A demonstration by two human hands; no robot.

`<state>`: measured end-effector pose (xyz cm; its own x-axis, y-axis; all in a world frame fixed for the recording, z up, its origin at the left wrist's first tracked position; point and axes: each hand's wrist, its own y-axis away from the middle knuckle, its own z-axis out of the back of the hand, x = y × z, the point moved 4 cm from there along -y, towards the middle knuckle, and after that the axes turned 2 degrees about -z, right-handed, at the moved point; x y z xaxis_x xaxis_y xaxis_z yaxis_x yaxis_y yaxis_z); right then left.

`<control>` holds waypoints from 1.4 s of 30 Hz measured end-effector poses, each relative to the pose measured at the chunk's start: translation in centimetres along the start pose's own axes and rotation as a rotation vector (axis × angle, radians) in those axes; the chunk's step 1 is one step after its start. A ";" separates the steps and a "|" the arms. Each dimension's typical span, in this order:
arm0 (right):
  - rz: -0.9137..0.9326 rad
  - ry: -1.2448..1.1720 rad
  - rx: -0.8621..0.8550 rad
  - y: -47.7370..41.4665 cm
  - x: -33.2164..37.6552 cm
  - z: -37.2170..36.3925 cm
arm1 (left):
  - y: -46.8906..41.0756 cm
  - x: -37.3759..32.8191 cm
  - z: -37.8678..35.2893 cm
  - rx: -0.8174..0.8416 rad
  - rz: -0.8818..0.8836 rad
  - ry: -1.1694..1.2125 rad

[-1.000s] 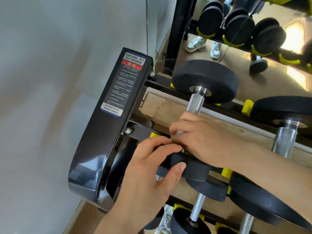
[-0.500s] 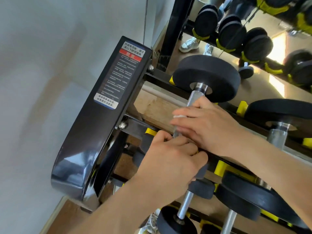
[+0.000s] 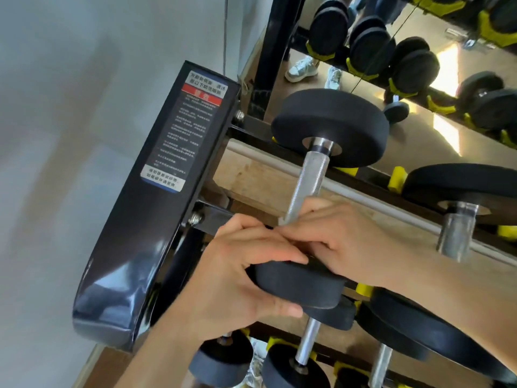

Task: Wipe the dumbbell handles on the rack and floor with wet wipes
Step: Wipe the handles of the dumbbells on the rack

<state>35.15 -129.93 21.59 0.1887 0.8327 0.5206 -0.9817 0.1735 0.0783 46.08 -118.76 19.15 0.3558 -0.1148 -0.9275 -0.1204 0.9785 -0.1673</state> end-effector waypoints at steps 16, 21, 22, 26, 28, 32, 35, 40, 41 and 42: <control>-0.053 0.346 -0.508 -0.7 -3.8 3.6 | -0.3 -0.4 -0.2 0.062 0.052 -0.052; -0.014 0.246 -0.410 1.7 -1.3 -0.1 | -0.5 -0.3 0.0 0.127 0.048 -0.026; -0.032 0.261 -0.436 1.3 -2.0 0.6 | -0.5 -0.2 0.0 0.135 0.065 -0.015; -0.324 0.194 -0.700 0.2 -3.6 2.8 | -0.5 -0.2 0.1 0.165 0.088 -0.014; -0.293 0.173 -0.640 1.3 -1.9 1.2 | -0.6 -0.2 0.1 0.186 0.075 -0.027; -0.400 0.235 -0.751 1.0 -3.4 2.1 | -1.2 -1.3 0.8 0.361 0.098 0.038; -0.462 0.124 -0.852 0.8 -2.6 1.6 | -4.1 -2.4 1.5 0.266 0.103 -0.005; -0.559 -0.165 -0.968 1.7 -2.4 0.7 | -10.1 -1.6 -0.4 -0.066 0.073 -0.324; -0.613 -0.240 -1.026 1.7 -2.9 0.9 | -10.7 -1.1 -0.6 -0.087 0.092 -0.293; -0.649 -0.311 -1.059 1.8 -3.1 0.9 | -11.1 -0.6 -0.5 -0.092 0.110 -0.264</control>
<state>32.81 -132.72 20.89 0.4689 0.3055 0.8287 -0.1860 0.9514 -0.2455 46.68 -129.61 21.40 0.5635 0.0517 -0.8245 -0.2507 0.9617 -0.1111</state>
